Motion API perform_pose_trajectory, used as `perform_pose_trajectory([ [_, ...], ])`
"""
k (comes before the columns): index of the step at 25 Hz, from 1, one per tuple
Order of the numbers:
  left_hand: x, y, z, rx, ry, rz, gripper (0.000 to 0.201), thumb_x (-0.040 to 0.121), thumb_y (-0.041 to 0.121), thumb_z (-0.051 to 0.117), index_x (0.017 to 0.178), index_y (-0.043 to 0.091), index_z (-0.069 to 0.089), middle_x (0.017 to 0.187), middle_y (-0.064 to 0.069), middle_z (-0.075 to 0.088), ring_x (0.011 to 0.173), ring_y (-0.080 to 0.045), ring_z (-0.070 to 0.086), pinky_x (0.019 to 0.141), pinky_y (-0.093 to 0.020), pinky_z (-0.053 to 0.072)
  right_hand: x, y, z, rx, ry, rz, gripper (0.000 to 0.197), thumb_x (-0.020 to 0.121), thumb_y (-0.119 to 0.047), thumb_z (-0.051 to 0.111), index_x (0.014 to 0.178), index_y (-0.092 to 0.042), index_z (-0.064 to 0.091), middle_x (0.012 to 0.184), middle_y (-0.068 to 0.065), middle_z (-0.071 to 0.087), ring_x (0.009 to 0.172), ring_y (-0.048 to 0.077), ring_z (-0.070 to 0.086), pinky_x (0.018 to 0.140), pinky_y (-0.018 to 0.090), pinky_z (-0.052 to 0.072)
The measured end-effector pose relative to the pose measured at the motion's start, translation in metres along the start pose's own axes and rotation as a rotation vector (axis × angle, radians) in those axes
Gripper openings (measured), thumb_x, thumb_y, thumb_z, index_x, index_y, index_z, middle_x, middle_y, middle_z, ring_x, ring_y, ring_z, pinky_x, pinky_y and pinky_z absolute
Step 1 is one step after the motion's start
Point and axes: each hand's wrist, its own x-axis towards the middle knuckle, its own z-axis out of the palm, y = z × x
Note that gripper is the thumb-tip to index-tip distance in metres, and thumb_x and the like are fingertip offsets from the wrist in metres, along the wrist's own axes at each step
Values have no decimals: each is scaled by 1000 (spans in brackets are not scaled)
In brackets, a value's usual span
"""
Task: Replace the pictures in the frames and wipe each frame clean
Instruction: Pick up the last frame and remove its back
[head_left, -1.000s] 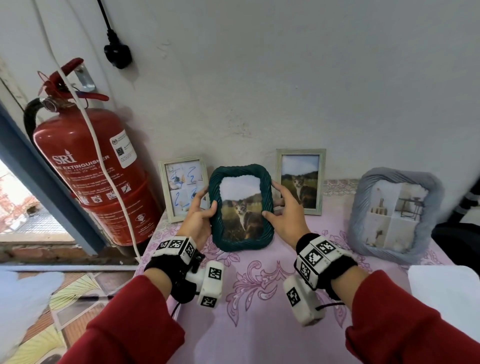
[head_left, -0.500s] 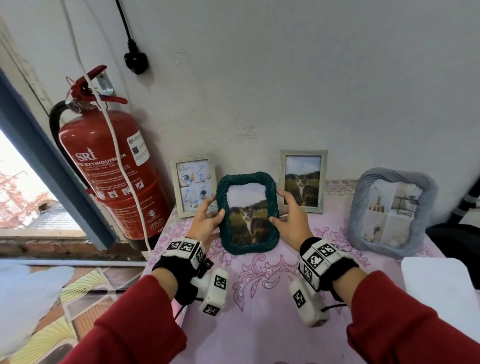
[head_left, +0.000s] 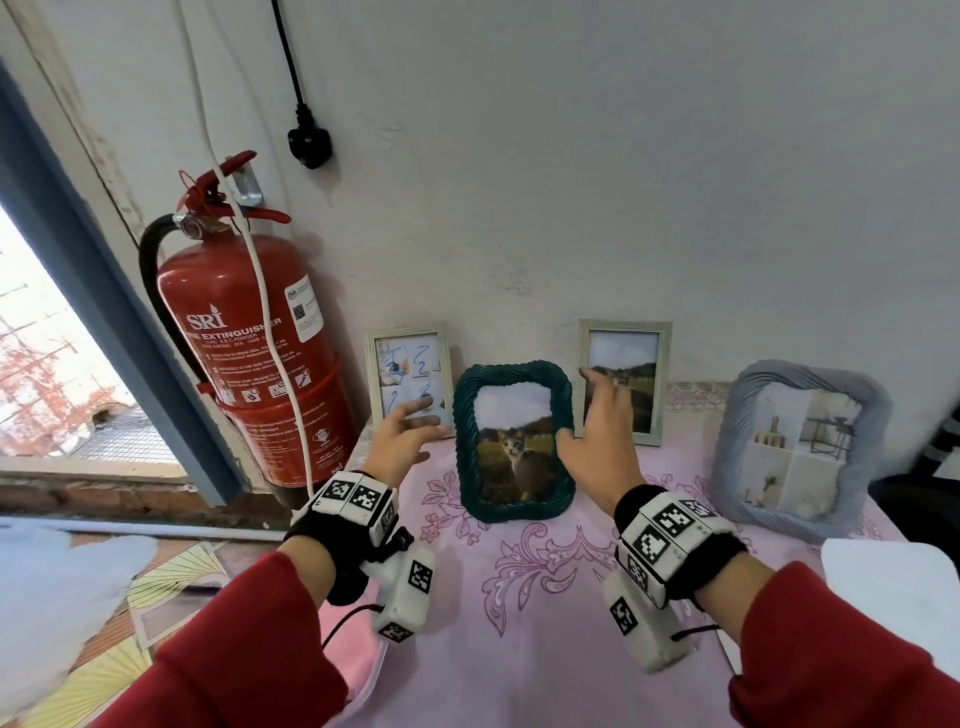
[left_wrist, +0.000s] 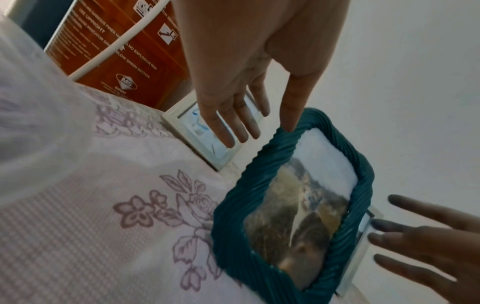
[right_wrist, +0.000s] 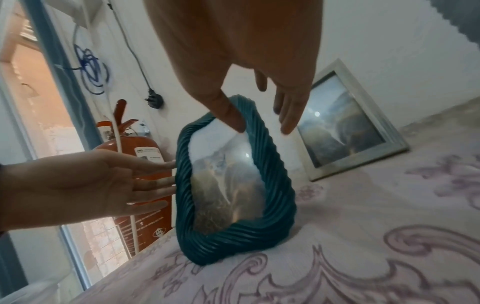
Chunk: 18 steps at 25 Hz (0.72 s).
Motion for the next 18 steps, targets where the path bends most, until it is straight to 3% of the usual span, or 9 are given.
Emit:
perform_pose_trajectory([
  [2,5,10,-15,13,26,40,37,84,2,61,119,16,57,112,-8,62,91,-12,60,76,-28,47,7,-24,-1,-31,50,-122,56,79,-1,57,131,-11,41,126,11,40,122,25,39,108,29,32],
  [4,12,21,-31,36,57,80,37,85,0,60,119,12,58,104,-3,63,86,-7,59,68,-23,46,21,-49,1,-9,12,-205,41,83,-5,57,123,-12,50,120,9,47,117,23,44,104,33,38],
  [7,26,39,-53,75,117,146,36,85,0,60,120,9,58,90,4,62,80,-3,57,65,-19,44,54,-86,9,-3,-107,-259,29,85,-12,59,114,-14,60,113,6,58,109,21,51,99,37,42],
  [11,58,65,-78,198,160,256,34,86,-3,58,119,4,58,84,3,58,73,-3,53,58,-5,44,116,-125,20,-171,-332,-263,22,85,-19,63,107,-16,67,112,4,65,102,16,57,97,36,45],
  [15,96,82,-90,355,122,297,32,86,-2,59,118,1,58,99,-9,60,76,-9,54,64,-12,43,167,-137,35,-432,-551,-246,27,86,-16,64,111,-9,67,115,10,66,108,21,60,95,28,46],
  [18,124,84,-90,487,74,311,34,84,2,63,117,4,59,107,-11,60,98,-18,58,85,-25,47,201,-137,60,-659,-627,-279,33,85,-20,66,117,-10,64,119,11,63,112,23,57,93,28,43],
])
